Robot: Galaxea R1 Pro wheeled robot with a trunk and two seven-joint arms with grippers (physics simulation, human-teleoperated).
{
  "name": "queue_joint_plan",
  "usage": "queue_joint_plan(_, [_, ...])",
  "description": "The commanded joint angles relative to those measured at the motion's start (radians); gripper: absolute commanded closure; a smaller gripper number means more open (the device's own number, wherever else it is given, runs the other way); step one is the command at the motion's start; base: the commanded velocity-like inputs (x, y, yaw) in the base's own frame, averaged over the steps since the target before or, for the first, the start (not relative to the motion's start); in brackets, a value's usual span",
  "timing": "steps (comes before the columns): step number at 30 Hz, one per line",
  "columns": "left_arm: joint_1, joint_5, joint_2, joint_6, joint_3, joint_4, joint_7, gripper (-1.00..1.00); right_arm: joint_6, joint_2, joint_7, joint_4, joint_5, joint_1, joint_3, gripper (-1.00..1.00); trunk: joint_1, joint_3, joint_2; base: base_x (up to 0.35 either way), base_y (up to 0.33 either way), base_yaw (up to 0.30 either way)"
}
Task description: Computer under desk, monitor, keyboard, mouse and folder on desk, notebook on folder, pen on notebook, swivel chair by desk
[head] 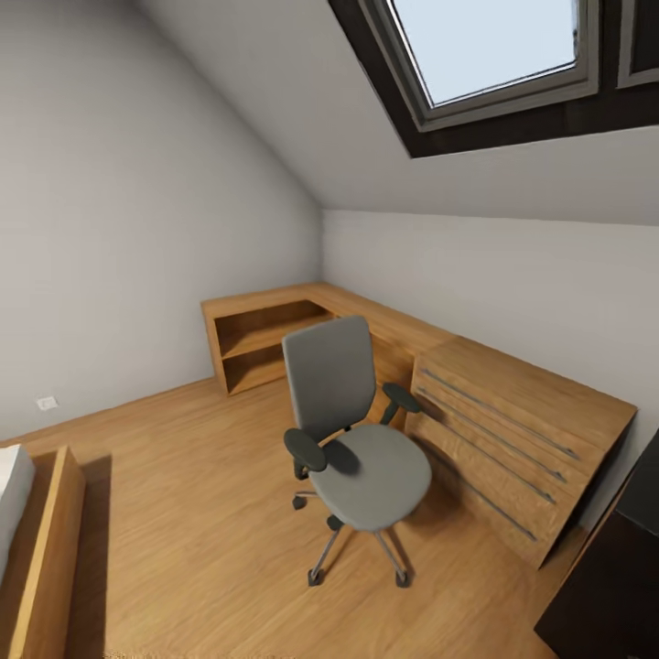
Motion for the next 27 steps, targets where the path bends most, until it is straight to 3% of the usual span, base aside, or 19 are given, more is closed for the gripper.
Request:
queue_joint_plan(1, [0.000, 0.000, 0.000, -0.001, -0.008, -0.002, 0.009, -1.00, -0.002, 0.001, -0.005, 0.002, -0.004, -0.001, 0.009, -1.00, 0.000, -0.001, -0.001, 0.000, 0.000, 0.285])
queue_joint_plan(27, [0.000, 0.003, 0.000, -0.009, -0.006, -0.002, 0.010, -1.00, 0.002, 0.008, -0.004, 0.003, -0.002, -0.001, 0.011, -1.00, 0.000, -0.001, -0.001, 0.000, 0.000, 0.285])
